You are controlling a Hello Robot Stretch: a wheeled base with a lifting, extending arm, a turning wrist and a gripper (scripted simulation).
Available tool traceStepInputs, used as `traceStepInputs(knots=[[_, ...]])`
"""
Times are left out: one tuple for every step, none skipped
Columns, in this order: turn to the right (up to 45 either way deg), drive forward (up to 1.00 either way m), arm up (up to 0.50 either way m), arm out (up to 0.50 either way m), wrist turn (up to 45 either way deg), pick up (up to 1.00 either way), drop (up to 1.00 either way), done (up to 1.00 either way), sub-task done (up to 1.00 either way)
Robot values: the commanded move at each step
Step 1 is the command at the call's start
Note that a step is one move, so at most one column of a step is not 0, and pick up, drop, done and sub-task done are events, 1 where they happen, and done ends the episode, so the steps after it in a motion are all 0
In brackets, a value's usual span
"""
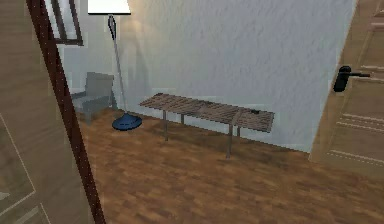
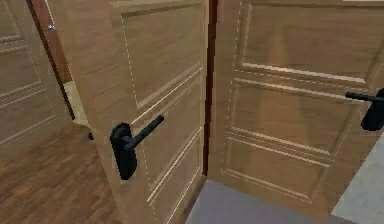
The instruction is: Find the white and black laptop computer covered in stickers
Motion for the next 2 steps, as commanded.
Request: traceStepInputs(knots=[[-3.0,0.0,0.0,0.0,0.0,0.0,0.0,0.0,0.0],[0.0,0.3,0.0,0.0,0.0,0.0,0.0,0.0,0.0]])
